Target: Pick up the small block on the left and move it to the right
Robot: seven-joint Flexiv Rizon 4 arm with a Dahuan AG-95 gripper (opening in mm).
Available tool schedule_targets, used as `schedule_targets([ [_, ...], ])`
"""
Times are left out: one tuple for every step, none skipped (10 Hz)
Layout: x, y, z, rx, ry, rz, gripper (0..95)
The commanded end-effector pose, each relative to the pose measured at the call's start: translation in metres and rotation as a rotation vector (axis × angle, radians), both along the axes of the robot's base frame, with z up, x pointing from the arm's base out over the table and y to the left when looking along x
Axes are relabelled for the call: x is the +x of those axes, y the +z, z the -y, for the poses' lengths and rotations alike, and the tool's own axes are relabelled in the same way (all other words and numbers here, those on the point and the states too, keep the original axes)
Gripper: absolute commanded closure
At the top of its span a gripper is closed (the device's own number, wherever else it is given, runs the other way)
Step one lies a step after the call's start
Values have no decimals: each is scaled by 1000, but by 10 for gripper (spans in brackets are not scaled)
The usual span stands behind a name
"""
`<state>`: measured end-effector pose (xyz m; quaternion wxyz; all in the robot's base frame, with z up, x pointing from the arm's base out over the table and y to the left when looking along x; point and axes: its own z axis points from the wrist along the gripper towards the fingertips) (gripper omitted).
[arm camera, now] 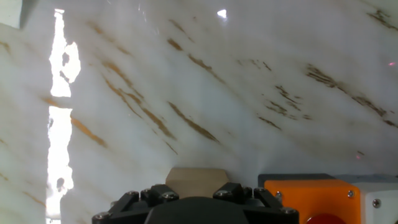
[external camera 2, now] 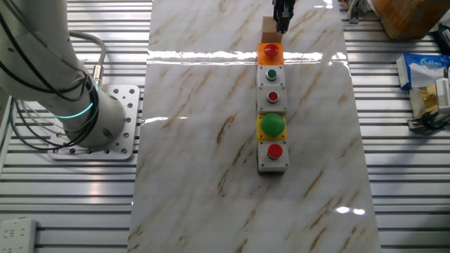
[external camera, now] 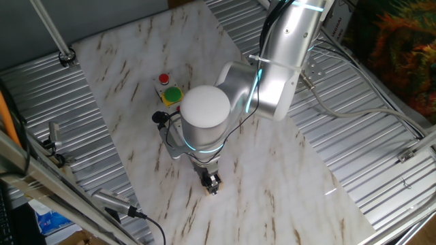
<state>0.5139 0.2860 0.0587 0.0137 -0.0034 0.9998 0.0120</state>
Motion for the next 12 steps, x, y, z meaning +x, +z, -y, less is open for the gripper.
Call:
schedule_targets([
  [0, 0, 0, 0, 0, 1, 380],
  [0, 0, 0, 0, 0, 1, 380],
  [0, 0, 0, 0, 0, 1, 380],
  [4, 29, -4, 4, -1, -15, 380],
  [4, 29, -4, 4, 0, -15, 190],
  [4, 29, -4, 5, 1, -15, 190],
  [4, 29, -4, 8, 1, -14, 190],
  [4, 30, -4, 7, 1, -15, 190],
  [4, 31, -3, 6, 0, -16, 190],
  [4, 31, -2, 5, 2, -19, 190],
  [3, 33, -1, 5, 2, -19, 380],
  [2, 35, 0, 1, 1, -24, 760],
])
